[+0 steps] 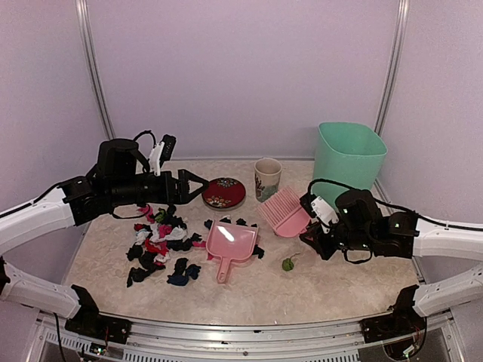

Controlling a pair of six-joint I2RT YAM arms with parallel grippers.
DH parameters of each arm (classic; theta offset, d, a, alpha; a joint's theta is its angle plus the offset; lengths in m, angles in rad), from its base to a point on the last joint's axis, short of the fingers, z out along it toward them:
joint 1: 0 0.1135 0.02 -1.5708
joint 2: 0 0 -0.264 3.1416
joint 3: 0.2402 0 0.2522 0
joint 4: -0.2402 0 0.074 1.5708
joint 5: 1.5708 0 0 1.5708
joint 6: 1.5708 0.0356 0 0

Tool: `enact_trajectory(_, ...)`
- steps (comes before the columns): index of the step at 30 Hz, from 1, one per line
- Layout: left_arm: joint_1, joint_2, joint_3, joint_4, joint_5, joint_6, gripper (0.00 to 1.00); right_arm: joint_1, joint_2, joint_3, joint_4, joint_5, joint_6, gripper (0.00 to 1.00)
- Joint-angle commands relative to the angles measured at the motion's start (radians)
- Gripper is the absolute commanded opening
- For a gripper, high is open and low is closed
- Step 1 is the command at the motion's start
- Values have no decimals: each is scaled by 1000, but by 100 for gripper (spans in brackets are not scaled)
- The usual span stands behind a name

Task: Sweep away the paper scraps from the table
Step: Pass from the right arm to the left

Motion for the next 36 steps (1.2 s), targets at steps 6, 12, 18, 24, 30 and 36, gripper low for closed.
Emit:
enact_trajectory(6,-21,79,13,50,271,-75,99,74,81,68,141,-156,-425,0)
enact_trajectory(12,-74,151,12,68,331,-89,99,88,128,118,151,-218,-555,0)
enact_trajectory(18,-112,203,4,131,368,-119,99,96,178,187,100,-240,-633,0)
enact_trajectory(24,-114,227,4,157,396,-141,99,102,195,228,47,-242,-679,0)
enact_trajectory(30,-123,251,4,169,412,-154,97,103,209,250,28,-217,-706,0)
enact_trajectory(36,-126,252,-15,189,402,-173,92,103,210,255,46,-188,-688,0)
